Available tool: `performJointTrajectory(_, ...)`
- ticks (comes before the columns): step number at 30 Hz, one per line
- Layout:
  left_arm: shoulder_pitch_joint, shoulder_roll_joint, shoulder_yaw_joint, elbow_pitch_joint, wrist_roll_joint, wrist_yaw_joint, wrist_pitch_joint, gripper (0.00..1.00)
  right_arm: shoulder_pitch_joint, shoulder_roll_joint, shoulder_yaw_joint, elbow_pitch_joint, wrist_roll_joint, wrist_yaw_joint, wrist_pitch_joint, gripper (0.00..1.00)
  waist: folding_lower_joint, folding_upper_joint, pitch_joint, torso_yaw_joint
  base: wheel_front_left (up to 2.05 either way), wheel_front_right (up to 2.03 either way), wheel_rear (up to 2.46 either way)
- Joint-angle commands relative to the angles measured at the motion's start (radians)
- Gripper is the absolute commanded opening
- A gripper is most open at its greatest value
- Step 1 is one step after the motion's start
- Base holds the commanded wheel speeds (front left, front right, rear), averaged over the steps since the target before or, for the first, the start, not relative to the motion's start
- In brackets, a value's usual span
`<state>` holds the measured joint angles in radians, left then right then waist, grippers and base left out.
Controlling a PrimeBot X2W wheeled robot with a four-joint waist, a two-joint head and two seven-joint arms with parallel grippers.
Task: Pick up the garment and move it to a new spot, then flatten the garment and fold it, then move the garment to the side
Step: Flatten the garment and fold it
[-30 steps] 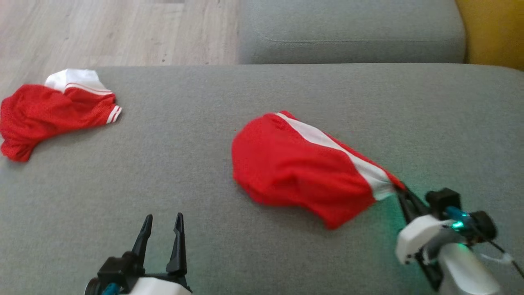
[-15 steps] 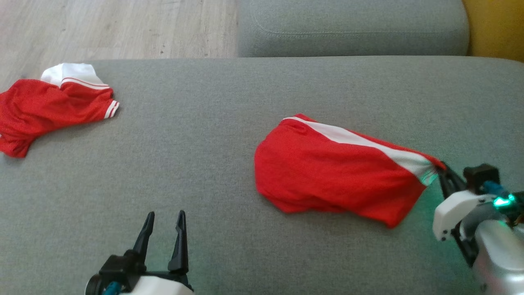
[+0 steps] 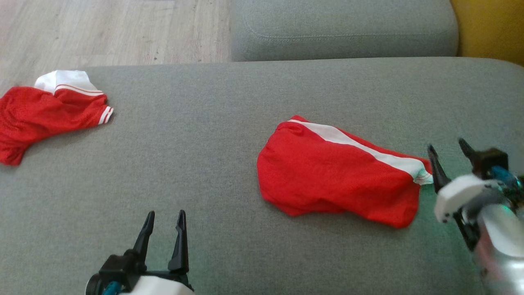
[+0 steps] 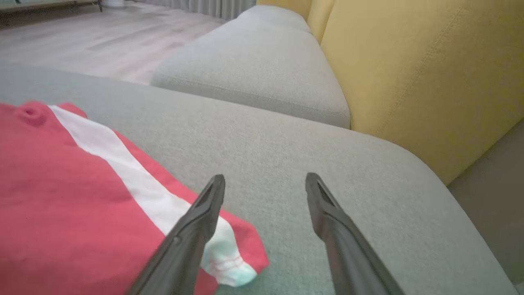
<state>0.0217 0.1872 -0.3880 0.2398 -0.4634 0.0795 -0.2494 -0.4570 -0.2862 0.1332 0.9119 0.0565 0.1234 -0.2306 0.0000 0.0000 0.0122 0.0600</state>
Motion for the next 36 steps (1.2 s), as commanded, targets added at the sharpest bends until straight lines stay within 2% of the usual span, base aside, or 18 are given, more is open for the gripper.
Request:
performJointTrajectory(1, -0.042, 0.005, 0.034, -0.033, 0.011, 0.003, -0.012, 1.00, -0.067, 0.006, 0.037, -0.053, 0.013, 0.007, -0.014, 1.00, 0.0000, 0.0000, 0.002, 0.003, 0.00, 0.00, 0.00)
performJointTrajectory(7, -0.053, 0.002, 0.033, -0.035, 0.013, 0.001, -0.012, 1.00, -0.144, 0.039, 0.169, -0.130, 0.090, 0.007, 0.041, 1.00, 0.0000, 0.0000, 0.018, 0.023, 0.00, 0.00, 0.00)
performJointTrajectory(13, -0.068, -0.002, 0.034, -0.038, 0.016, -0.003, -0.012, 1.00, -0.242, 0.082, 0.349, -0.134, 0.193, 0.007, 0.139, 1.00, 0.0000, 0.0000, 0.044, 0.048, 0.00, 0.00, 0.00)
performJointTrajectory(20, -0.096, -0.013, 0.029, -0.027, 0.023, -0.015, -0.012, 1.00, -0.336, 0.118, 0.580, -0.055, 0.322, 0.007, 0.236, 1.00, 0.0000, 0.0000, 0.071, 0.079, 0.00, 0.00, 0.00)
performJointTrajectory(28, -0.123, -0.032, 0.020, -0.003, 0.031, -0.033, -0.012, 1.00, -0.379, 0.148, 0.737, 0.065, 0.464, 0.007, 0.322, 1.00, 0.0000, 0.0000, 0.082, 0.120, 0.00, 0.00, 0.00)
performJointTrajectory(34, -0.133, -0.046, 0.026, 0.011, 0.039, -0.044, -0.012, 1.00, -0.385, 0.170, 0.809, 0.154, 0.551, 0.007, 0.371, 1.00, 0.0000, 0.0000, 0.086, 0.145, 0.00, 0.00, 0.00)
performJointTrajectory(35, -0.133, -0.047, 0.028, 0.013, 0.040, -0.046, -0.012, 1.00, -0.385, 0.173, 0.816, 0.164, 0.566, 0.007, 0.377, 0.77, 0.0000, 0.0000, 0.087, 0.147, 0.00, 0.00, 0.00)
performJointTrajectory(36, -0.134, -0.048, 0.031, 0.014, 0.041, -0.047, -0.012, 1.00, -0.385, 0.175, 0.825, 0.172, 0.578, 0.007, 0.382, 0.49, 0.0000, 0.0000, 0.088, 0.149, 0.00, 0.00, 0.00)
